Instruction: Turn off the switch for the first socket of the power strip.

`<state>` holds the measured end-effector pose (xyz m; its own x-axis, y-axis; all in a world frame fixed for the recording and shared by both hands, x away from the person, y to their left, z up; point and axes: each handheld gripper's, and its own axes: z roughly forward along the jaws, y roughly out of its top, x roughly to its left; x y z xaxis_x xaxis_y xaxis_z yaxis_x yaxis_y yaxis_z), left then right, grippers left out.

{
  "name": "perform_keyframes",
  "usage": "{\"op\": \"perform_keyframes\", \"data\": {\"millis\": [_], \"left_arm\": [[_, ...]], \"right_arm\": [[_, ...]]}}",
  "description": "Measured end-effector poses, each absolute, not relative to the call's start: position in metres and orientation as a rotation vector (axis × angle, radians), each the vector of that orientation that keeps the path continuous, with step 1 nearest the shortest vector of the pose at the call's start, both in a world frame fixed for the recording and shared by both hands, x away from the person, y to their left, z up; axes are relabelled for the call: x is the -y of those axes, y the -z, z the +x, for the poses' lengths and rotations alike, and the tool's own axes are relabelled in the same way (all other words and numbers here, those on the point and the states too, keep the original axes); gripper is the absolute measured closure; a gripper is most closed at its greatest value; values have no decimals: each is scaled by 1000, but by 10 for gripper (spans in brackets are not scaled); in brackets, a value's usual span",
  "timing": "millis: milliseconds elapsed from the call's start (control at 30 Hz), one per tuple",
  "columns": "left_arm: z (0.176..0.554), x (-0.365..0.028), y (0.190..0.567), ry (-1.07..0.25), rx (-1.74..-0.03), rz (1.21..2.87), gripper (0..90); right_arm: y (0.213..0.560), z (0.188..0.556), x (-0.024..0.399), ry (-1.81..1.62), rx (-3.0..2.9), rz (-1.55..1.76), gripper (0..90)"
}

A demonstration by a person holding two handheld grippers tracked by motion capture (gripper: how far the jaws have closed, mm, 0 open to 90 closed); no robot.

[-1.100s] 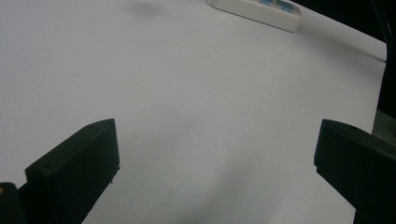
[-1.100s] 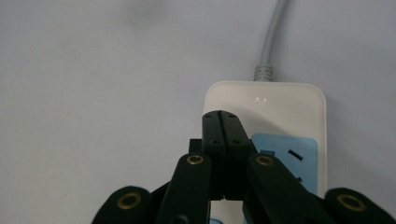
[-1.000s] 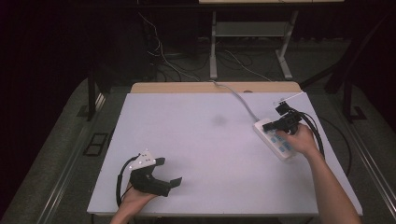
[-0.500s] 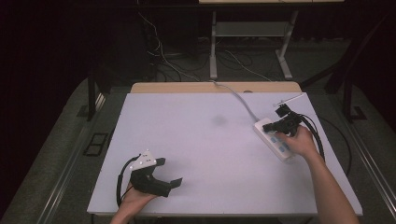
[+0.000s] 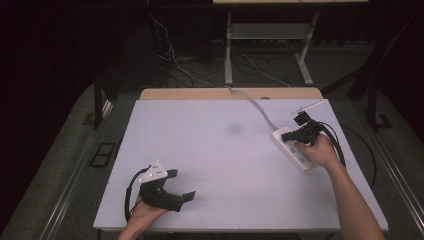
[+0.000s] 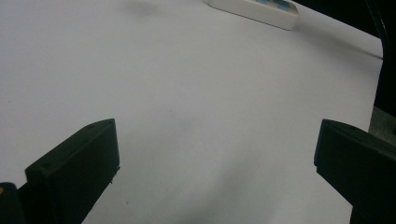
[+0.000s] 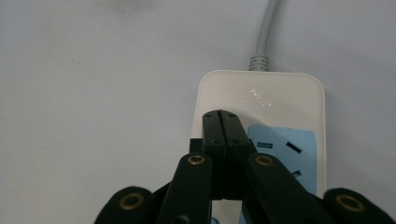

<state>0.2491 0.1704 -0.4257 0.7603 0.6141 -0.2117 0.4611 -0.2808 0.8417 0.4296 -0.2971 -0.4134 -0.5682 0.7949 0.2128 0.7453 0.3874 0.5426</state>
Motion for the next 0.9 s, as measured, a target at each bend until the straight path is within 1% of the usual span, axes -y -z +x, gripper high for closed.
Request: {"op": "perform_keyframes", "data": {"millis": [900], "left_arm": [[250, -170, 427, -182, -821, 1941, 0]], "right_arm": [[413, 430, 299, -945, -2551, 1434, 900]]}}
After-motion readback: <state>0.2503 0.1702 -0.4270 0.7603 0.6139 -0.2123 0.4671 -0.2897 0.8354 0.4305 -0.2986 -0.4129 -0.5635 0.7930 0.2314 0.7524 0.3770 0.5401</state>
